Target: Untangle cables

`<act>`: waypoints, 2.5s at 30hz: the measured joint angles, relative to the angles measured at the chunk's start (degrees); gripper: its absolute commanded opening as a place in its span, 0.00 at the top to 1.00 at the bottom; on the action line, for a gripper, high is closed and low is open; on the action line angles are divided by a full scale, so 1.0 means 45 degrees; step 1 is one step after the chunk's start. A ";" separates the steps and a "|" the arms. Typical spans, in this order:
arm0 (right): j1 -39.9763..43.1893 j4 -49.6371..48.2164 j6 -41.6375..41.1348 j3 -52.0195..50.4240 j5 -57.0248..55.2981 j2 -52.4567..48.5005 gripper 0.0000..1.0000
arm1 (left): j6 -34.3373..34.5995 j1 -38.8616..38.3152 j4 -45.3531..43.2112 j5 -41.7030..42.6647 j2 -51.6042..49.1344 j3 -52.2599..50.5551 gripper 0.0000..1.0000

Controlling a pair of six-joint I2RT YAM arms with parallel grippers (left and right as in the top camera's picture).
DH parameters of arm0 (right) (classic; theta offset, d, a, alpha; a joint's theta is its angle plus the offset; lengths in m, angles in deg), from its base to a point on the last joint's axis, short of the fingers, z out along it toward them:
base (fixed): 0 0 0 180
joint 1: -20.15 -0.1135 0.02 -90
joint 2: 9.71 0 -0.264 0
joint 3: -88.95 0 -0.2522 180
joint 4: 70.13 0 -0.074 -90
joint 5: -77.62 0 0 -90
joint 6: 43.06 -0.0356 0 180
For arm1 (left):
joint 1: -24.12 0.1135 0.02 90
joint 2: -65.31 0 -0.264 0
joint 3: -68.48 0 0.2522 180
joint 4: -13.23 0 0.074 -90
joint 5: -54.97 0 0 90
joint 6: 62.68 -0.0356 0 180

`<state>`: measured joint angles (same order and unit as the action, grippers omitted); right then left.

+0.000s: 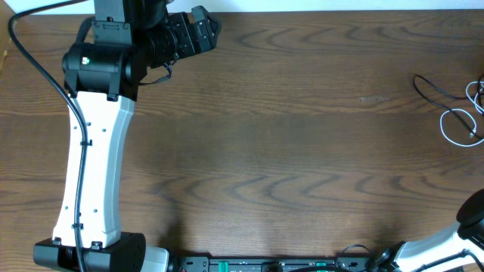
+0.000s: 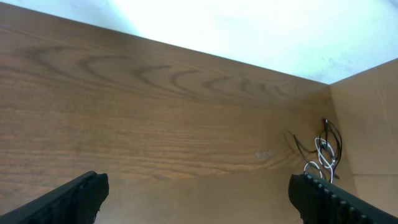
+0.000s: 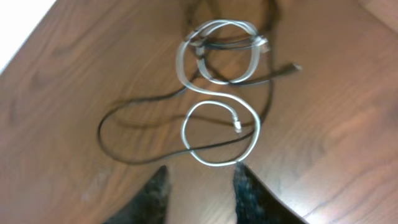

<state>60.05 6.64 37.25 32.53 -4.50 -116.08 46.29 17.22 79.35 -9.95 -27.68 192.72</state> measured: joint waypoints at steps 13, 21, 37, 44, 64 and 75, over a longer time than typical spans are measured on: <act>-0.3361 0.2297 0.5314 0.0000 0.6173 0.0010 0.27 | 0.0000 0.0000 0.0078 -0.0379 0.0000 0.0000 0.02; -0.5853 0.2623 0.5882 0.0000 0.6319 0.0787 0.01 | 0.0000 0.0000 0.0083 -0.0427 0.0000 0.0000 0.02; -0.7339 0.3186 0.4546 0.0049 0.4284 0.6373 0.01 | 0.0000 0.0000 0.0078 -0.0427 0.0000 0.0000 0.02; -0.7339 0.3206 0.4493 0.0049 0.4231 0.7077 0.01 | 0.0000 0.0000 0.0083 -0.0427 0.0000 0.0000 0.02; -0.8004 -0.5377 0.2987 -0.8184 0.1103 1.3080 0.01 | 0.0000 0.0000 0.0078 -0.0476 0.0000 0.0000 0.02; -0.8004 -1.2118 0.2856 -1.6568 0.0034 1.8549 0.01 | 0.0000 0.0000 0.0087 -0.0568 0.0000 0.0000 0.02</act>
<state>24.03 -47.90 50.10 -42.03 -4.35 -32.61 46.29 17.22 79.75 -12.51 -27.68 192.72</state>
